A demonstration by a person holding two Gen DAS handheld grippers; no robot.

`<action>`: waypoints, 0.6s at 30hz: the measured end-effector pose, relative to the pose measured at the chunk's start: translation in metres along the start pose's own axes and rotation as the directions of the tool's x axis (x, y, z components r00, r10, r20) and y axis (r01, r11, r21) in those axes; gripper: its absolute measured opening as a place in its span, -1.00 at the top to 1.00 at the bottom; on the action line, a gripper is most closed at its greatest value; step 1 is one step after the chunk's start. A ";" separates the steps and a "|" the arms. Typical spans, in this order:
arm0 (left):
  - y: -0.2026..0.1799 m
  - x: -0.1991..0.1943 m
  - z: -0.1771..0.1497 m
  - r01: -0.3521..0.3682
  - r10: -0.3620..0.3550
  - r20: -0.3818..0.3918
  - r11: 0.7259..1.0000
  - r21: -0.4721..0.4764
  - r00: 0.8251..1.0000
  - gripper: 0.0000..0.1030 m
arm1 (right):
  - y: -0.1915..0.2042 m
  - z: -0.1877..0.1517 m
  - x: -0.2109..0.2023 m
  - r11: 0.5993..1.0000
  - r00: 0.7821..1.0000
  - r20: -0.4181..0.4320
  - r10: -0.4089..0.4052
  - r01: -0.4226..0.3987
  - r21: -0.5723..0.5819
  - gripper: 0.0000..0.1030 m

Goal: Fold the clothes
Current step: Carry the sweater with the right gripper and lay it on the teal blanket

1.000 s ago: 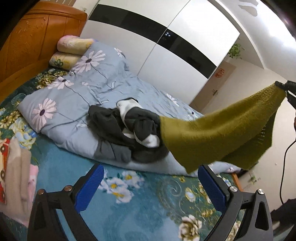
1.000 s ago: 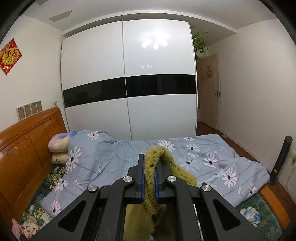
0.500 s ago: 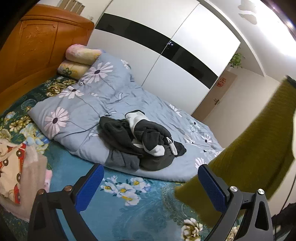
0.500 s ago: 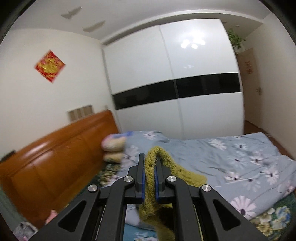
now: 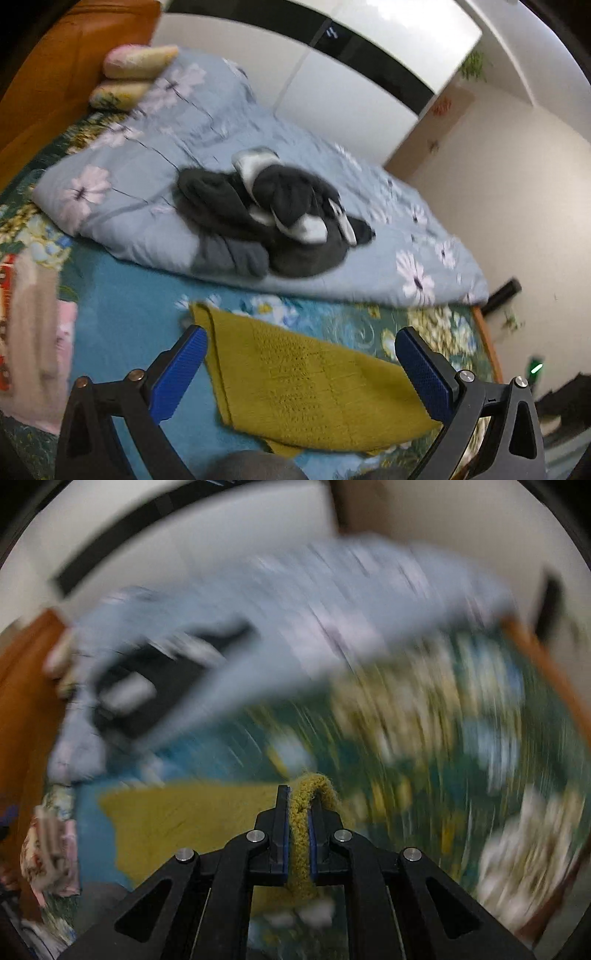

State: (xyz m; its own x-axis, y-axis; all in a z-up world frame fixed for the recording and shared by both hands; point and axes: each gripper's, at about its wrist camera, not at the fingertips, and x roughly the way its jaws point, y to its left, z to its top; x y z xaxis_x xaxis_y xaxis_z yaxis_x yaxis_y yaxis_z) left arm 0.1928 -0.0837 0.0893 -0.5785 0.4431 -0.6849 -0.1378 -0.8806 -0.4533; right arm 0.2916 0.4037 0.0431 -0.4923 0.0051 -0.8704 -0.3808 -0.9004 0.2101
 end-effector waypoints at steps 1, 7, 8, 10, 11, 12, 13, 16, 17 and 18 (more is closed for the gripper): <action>-0.006 0.012 -0.002 -0.005 0.005 -0.025 1.000 0.015 1.000 -1.00 | -0.020 -0.020 0.018 0.998 0.999 -0.040 -0.006 0.009 0.060 0.86; -0.048 0.108 -0.010 0.002 0.022 -0.212 0.994 0.110 0.977 -1.00 | -0.092 -0.105 0.051 0.950 0.994 -0.081 0.073 -0.045 0.308 0.86; -0.057 0.127 -0.013 0.012 0.023 -0.242 0.990 0.142 0.970 -1.00 | -0.095 -0.114 0.052 0.945 0.993 -0.080 0.089 -0.059 0.323 0.86; -0.073 0.167 -0.020 0.031 0.030 -0.312 0.982 0.188 0.950 -1.00 | -0.090 -0.126 0.047 0.938 0.990 -0.072 0.119 -0.089 0.335 0.86; -0.080 0.187 -0.023 0.038 0.035 -0.350 0.979 0.201 0.936 -1.00 | -0.089 -0.130 0.045 0.937 0.989 -0.061 0.132 -0.104 0.334 0.86; -0.082 0.201 -0.026 0.045 0.032 -0.378 0.980 0.194 0.925 -1.00 | -0.087 -0.134 0.042 0.936 0.989 -0.051 0.137 -0.113 0.333 0.86; -0.087 0.215 -0.029 0.043 0.037 -0.400 0.981 0.189 0.916 -0.99 | -0.086 -0.138 0.039 0.936 0.989 -0.040 0.143 -0.122 0.331 0.86; -0.102 0.257 -0.036 0.036 0.050 -0.463 0.984 0.176 0.885 -0.99 | -0.089 -0.154 0.030 0.926 0.987 -0.030 0.157 -0.136 0.352 0.86; -0.108 0.270 -0.038 0.035 0.054 -0.484 0.984 0.174 0.873 -0.99 | -0.091 -0.159 0.027 0.924 0.987 -0.031 0.156 -0.135 0.358 0.86; -0.113 0.275 -0.045 0.048 0.053 -0.505 0.981 0.186 0.861 -0.99 | -0.091 -0.164 0.022 0.927 0.989 -0.038 0.143 -0.121 0.355 0.86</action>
State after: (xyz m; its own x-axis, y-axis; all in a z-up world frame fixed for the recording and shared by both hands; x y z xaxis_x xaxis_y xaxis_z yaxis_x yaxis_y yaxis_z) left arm 0.0854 0.1456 -0.0738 -0.0994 0.4194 -0.9024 -0.3123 -0.8742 -0.3719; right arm 0.4439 0.4140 -0.0687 -0.5115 -0.1406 -0.8477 -0.5714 -0.6811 0.4578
